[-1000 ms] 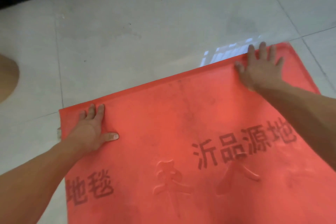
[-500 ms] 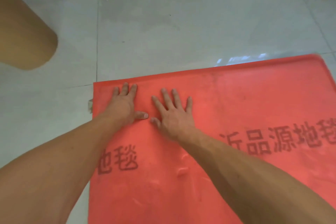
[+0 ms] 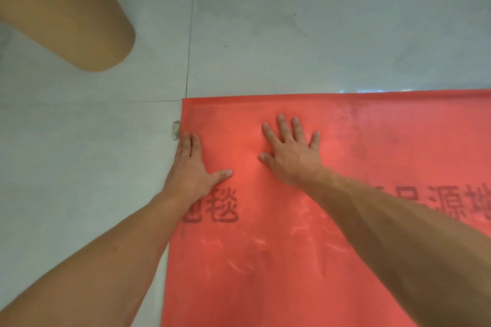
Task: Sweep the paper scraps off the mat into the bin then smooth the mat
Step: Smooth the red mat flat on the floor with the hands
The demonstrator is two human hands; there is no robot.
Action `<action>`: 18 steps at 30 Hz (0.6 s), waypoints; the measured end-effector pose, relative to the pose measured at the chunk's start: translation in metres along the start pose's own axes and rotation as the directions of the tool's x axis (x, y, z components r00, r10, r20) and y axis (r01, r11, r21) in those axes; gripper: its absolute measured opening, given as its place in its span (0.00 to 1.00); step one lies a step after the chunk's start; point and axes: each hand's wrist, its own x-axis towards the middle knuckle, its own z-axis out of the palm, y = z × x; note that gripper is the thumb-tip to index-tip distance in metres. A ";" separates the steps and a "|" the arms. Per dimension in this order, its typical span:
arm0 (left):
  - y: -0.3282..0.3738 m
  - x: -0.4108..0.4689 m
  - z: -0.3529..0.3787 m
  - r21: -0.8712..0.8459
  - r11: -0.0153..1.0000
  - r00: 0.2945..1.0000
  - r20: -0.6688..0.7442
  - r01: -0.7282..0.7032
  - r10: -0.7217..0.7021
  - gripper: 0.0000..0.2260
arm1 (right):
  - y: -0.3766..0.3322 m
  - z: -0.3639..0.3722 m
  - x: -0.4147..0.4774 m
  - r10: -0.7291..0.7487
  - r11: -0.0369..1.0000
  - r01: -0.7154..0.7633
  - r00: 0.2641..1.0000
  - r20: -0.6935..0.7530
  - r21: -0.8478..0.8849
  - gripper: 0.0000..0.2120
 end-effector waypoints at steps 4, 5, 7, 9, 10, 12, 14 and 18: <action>-0.016 -0.026 0.002 0.045 0.999 0.998 0.051 -0.030 0.028 0.52 | -0.004 -0.004 0.000 0.024 1.000 -0.024 0.999 0.021 -0.008 0.34; -0.020 -0.034 0.004 0.060 0.997 0.998 0.058 -0.039 0.036 0.50 | -0.005 -0.004 0.000 0.030 1.000 -0.029 0.999 0.024 -0.010 0.34; -0.025 -0.049 0.010 0.115 0.992 0.997 0.065 -0.047 0.040 0.48 | -0.006 -0.006 -0.001 0.039 0.999 -0.038 0.999 0.031 -0.011 0.34; -0.028 -0.062 0.014 0.180 0.983 0.998 0.056 -0.046 0.036 0.45 | -0.007 -0.006 -0.001 0.045 0.999 -0.045 0.998 0.035 -0.012 0.34; -0.029 -0.066 0.016 0.208 0.977 0.998 0.058 -0.040 0.028 0.45 | -0.008 -0.006 -0.001 0.047 0.999 -0.047 0.998 0.033 -0.010 0.34; -0.028 -0.073 0.016 0.257 0.966 0.998 0.067 -0.018 0.000 0.44 | -0.007 -0.005 -0.001 0.046 0.999 -0.046 0.999 0.022 -0.008 0.34; -0.020 -0.075 0.015 0.294 0.956 0.999 0.041 0.007 -0.020 0.42 | -0.005 -0.003 -0.002 0.040 0.999 -0.040 0.999 0.007 -0.002 0.34; 0.024 -0.061 0.023 0.223 0.965 0.988 -0.033 -0.140 0.151 0.37 | -0.001 0.001 -0.004 0.008 0.999 -0.007 1.000 -0.030 0.033 0.33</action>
